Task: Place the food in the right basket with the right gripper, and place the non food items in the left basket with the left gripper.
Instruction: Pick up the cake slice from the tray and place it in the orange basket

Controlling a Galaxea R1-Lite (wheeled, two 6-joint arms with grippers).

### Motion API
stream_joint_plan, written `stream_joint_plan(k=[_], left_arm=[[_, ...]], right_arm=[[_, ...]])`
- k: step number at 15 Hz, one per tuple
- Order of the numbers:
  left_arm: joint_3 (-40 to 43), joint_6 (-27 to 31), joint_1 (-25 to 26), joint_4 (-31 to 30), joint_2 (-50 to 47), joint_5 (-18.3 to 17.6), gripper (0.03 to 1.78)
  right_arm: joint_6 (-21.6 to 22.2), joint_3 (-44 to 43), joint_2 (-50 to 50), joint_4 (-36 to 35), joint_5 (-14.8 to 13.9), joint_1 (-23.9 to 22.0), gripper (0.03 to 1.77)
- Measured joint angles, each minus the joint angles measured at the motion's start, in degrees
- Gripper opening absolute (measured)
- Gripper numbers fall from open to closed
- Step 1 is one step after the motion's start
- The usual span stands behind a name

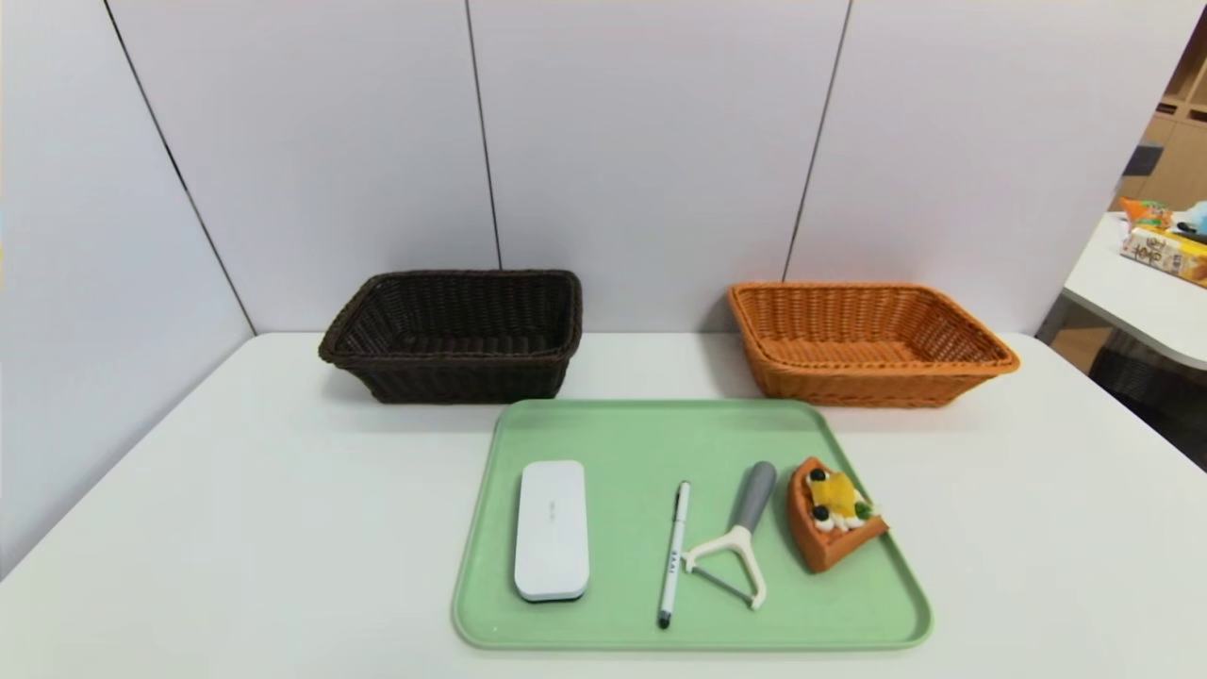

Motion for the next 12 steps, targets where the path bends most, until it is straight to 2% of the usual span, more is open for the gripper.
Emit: stream_joint_plan(k=[5, 8, 12], left_arm=[[0.0, 0.18, 0.0, 0.02, 0.0, 0.0, 1.69], [0.0, 4.19, 0.0, 0.13, 0.0, -0.68, 1.69], [-3.06, 8.14, 0.05, 5.42, 0.22, -1.73, 1.69]], right_arm=[[-0.29, 0.0, 0.0, -0.13, 0.05, 0.0, 1.7], [-0.82, 0.0, 0.0, -0.23, 0.07, 0.0, 1.7], [-3.08, -2.15, 0.05, 0.71, 1.65, 0.0, 1.7]])
